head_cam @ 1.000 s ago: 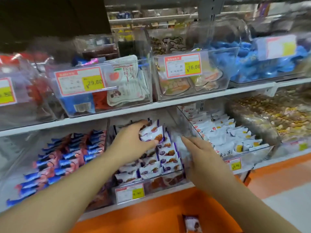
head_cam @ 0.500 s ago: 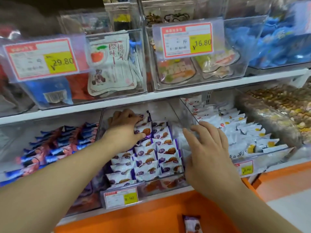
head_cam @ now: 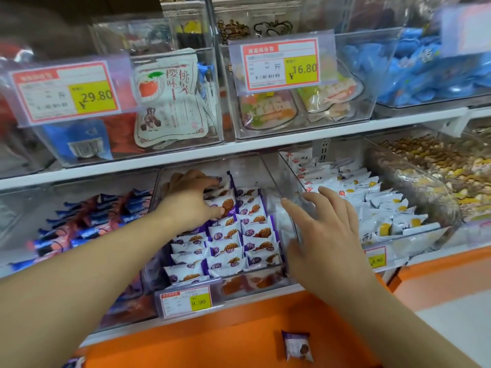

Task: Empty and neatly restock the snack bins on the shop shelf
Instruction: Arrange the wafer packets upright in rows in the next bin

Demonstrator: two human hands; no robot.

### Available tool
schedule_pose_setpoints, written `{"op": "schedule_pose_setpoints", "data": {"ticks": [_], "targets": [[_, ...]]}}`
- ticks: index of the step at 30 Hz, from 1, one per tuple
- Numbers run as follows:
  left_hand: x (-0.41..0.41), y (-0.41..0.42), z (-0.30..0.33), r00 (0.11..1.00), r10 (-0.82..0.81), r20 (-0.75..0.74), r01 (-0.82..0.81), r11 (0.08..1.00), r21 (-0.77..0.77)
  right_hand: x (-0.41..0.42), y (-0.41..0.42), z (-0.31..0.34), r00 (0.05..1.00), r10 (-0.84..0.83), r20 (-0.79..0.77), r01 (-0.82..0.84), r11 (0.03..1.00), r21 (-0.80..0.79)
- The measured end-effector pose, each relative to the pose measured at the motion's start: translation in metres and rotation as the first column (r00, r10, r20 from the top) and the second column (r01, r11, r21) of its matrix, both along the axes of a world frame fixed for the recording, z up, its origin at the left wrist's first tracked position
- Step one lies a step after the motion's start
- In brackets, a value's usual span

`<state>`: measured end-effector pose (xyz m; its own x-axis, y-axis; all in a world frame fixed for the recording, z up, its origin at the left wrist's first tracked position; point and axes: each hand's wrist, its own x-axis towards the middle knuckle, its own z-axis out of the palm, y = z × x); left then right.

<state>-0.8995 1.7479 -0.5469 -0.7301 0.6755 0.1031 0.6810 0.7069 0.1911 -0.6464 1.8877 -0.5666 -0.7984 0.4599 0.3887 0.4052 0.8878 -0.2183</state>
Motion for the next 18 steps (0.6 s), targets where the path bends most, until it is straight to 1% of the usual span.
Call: {"op": "schedule_pose_setpoints", "data": {"ticks": [4,6,7,9,11,12,13,14,16,18], "targets": [[0.01,-0.008,0.005,0.999,-0.035,0.001,0.034,0.998,0.055,0.004,0.0,0.001,1.0,0.021,-0.02,-0.022,1.0,-0.02],[0.027,-0.011,0.013,0.998,-0.061,0.017,0.058,0.991,0.121,0.007,-0.001,0.005,0.997,0.044,-0.063,-0.047,0.998,-0.048],[0.039,-0.014,0.018,0.996,-0.087,0.014,0.084,0.983,0.164,0.009,-0.001,0.01,0.992,0.079,-0.095,-0.086,0.994,-0.065],[0.074,-0.024,0.022,0.984,-0.177,-0.015,0.175,0.952,0.252,0.019,-0.003,0.019,0.96,0.215,-0.181,-0.242,0.959,-0.147],[0.115,-0.04,0.017,0.95,-0.311,0.017,0.285,0.893,0.349,0.031,-0.008,0.028,0.903,0.37,-0.218,-0.421,0.865,-0.273],[0.135,-0.05,0.008,0.923,-0.378,0.068,0.325,0.863,0.387,0.036,-0.01,0.03,0.882,0.429,-0.193,-0.47,0.819,-0.328],[0.153,-0.06,-0.003,0.892,-0.432,0.135,0.347,0.845,0.406,0.041,-0.012,0.03,0.871,0.473,-0.133,-0.485,0.78,-0.396],[0.168,-0.069,-0.02,0.861,-0.463,0.211,0.355,0.844,0.403,0.046,-0.014,0.026,0.861,0.506,-0.047,-0.464,0.746,-0.478],[0.188,-0.082,-0.066,0.834,-0.456,0.31,0.345,0.87,0.351,0.054,-0.015,0.002,0.821,0.549,0.156,-0.361,0.712,-0.602],[0.198,-0.086,-0.123,0.846,-0.374,0.379,0.287,0.92,0.267,0.061,-0.011,-0.039,0.766,0.555,0.325,-0.274,0.739,-0.615]]}}
